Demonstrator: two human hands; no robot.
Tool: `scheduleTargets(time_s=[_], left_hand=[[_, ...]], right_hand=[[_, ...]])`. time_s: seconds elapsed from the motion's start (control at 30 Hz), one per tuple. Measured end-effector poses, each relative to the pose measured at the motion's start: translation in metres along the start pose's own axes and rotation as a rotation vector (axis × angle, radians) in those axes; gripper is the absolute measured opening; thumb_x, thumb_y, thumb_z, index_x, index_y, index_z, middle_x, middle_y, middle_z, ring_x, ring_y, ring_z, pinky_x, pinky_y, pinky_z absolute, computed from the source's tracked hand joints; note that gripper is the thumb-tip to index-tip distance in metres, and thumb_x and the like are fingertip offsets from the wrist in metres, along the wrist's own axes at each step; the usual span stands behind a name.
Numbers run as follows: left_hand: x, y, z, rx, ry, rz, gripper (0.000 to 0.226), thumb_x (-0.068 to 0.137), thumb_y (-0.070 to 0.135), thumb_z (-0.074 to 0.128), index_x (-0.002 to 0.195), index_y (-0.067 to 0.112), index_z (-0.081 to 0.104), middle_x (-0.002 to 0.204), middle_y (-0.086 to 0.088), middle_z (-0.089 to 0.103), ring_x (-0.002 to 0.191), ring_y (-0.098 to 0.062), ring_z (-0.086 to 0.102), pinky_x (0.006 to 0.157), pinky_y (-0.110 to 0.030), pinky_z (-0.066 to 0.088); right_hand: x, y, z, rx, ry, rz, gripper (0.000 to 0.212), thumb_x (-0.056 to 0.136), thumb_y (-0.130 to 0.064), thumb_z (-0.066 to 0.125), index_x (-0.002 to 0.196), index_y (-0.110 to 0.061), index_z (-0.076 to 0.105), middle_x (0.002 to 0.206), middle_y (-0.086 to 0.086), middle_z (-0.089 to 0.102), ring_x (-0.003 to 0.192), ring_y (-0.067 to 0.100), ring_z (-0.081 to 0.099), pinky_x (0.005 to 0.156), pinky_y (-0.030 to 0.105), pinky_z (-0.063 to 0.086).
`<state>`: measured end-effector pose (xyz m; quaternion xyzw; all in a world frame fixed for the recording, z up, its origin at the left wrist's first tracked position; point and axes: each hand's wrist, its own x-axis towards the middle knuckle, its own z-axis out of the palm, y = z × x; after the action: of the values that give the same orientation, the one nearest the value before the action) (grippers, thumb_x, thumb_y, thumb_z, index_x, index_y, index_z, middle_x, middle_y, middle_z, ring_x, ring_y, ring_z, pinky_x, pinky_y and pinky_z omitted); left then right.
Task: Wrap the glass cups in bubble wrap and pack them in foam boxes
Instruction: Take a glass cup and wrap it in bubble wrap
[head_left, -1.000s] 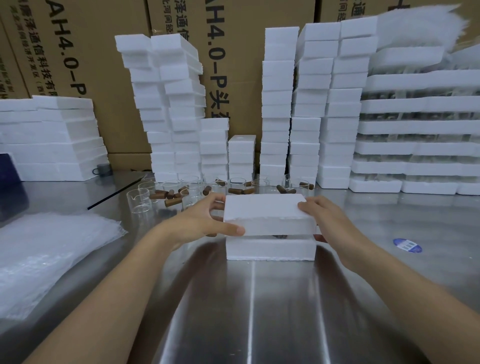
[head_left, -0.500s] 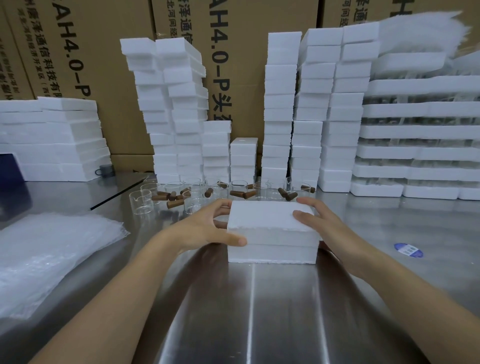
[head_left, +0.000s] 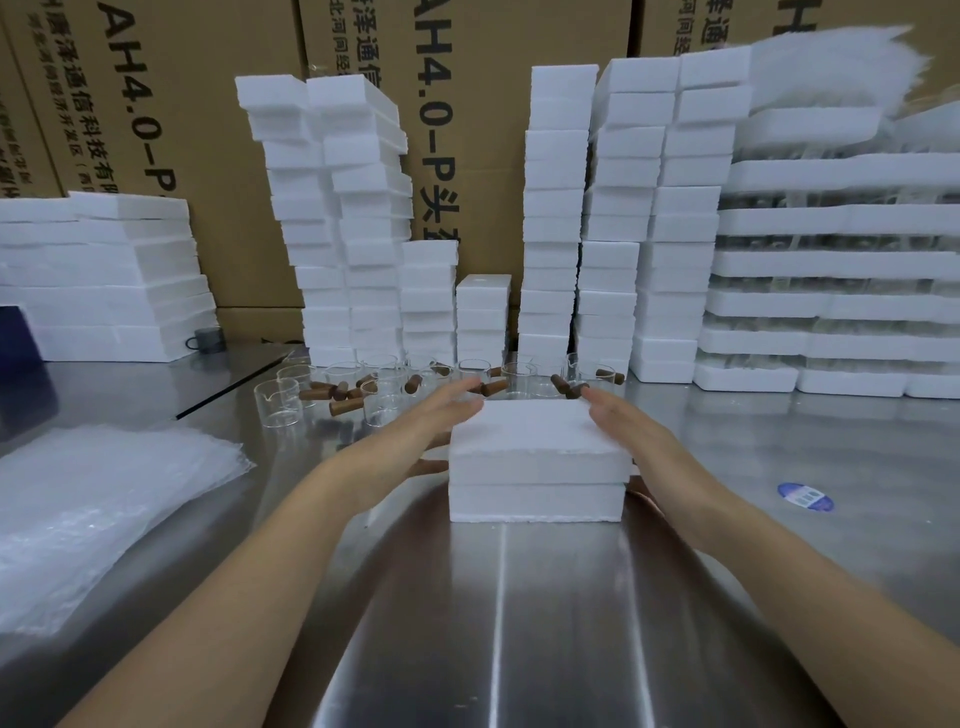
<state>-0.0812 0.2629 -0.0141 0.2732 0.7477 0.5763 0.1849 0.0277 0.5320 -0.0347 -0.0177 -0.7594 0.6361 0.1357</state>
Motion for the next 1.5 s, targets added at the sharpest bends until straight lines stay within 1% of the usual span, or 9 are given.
scheduleTargets(time_s=[0.17,0.27,0.37,0.5,0.83,1.17,1.3,1.4,1.5], left_hand=[[0.007,-0.013,0.006,0.125,0.028,0.004,0.045,0.100,0.066,0.060,0.144,0.066,0.051,0.170,0.023,0.032,0.156,-0.015,0.031,0.128,-0.052,0.027],[0.009,-0.013,0.005,0.102,0.044,-0.006,0.049,0.102,0.064,0.059,0.149,0.063,0.047,0.170,0.022,0.031,0.156,-0.016,0.031,0.126,-0.048,0.028],[0.009,-0.016,0.004,0.057,0.120,-0.059,0.063,0.087,0.070,0.072,0.146,0.060,0.051,0.164,0.017,0.043,0.151,-0.020,0.041,0.125,-0.046,0.031],[0.012,-0.025,0.013,-0.121,0.166,-0.110,0.043,0.080,0.065,0.075,0.115,0.041,0.079,0.125,0.011,0.079,0.124,-0.016,0.071,0.119,-0.043,0.044],[0.023,-0.034,0.031,-0.288,0.258,-0.192,0.039,0.058,0.070,0.082,0.090,0.048,0.084,0.107,0.004,0.084,0.094,-0.017,0.082,0.093,-0.039,0.056],[0.013,-0.024,0.049,-0.355,0.450,-0.164,0.035,0.088,0.055,0.074,0.108,0.026,0.080,0.090,0.006,0.083,0.086,-0.019,0.080,0.073,-0.031,0.052],[0.011,-0.014,0.045,-0.493,0.466,-0.071,0.036,0.086,0.053,0.080,0.114,0.032,0.075,0.094,0.005,0.083,0.096,-0.022,0.079,0.082,-0.038,0.061],[0.008,-0.006,0.041,-0.596,0.502,0.023,0.034,0.083,0.048,0.085,0.114,0.036,0.075,0.094,0.006,0.083,0.084,-0.016,0.081,0.064,-0.036,0.065],[0.004,-0.003,0.035,-0.579,0.647,0.022,0.022,0.084,0.043,0.085,0.100,0.032,0.076,0.091,0.003,0.081,0.077,-0.016,0.077,0.055,-0.032,0.060]], right_hand=[[0.004,0.008,0.003,-0.096,0.029,-0.022,0.035,0.098,-0.052,0.063,0.133,-0.055,0.062,0.145,-0.027,0.055,0.133,0.000,0.052,0.107,0.024,0.040],[0.000,0.005,0.001,-0.130,-0.024,-0.026,0.042,0.095,-0.060,0.063,0.137,-0.057,0.056,0.140,-0.035,0.052,0.125,-0.013,0.051,0.092,0.013,0.037],[-0.004,-0.001,-0.004,-0.095,-0.108,-0.001,0.053,0.088,-0.061,0.070,0.139,-0.055,0.055,0.134,-0.032,0.060,0.114,-0.015,0.061,0.093,0.015,0.045],[-0.005,-0.001,-0.010,-0.071,-0.175,0.011,0.064,0.083,-0.054,0.078,0.142,-0.051,0.052,0.124,-0.026,0.071,0.114,-0.004,0.068,0.091,0.017,0.051],[0.003,0.017,-0.013,-0.276,-0.170,-0.088,0.098,0.057,-0.063,0.098,0.139,-0.067,0.043,0.138,-0.031,0.056,0.130,0.002,0.056,0.114,0.036,0.047],[-0.004,0.014,-0.003,-0.325,-0.084,-0.169,0.097,0.059,-0.049,0.101,0.137,-0.061,0.045,0.129,-0.016,0.064,0.111,-0.007,0.062,0.085,0.013,0.055],[-0.008,0.002,0.005,-0.328,0.029,-0.269,0.098,0.061,-0.052,0.098,0.140,-0.063,0.043,0.131,-0.024,0.061,0.110,-0.006,0.063,0.089,0.020,0.058],[-0.009,-0.005,0.014,-0.294,0.059,-0.306,0.101,0.061,-0.053,0.097,0.143,-0.062,0.040,0.134,-0.031,0.055,0.113,-0.007,0.062,0.090,0.021,0.057],[-0.014,-0.013,0.015,-0.248,-0.114,-0.176,0.095,0.060,-0.059,0.096,0.139,-0.065,0.042,0.130,-0.030,0.060,0.118,-0.009,0.060,0.092,0.019,0.052]])
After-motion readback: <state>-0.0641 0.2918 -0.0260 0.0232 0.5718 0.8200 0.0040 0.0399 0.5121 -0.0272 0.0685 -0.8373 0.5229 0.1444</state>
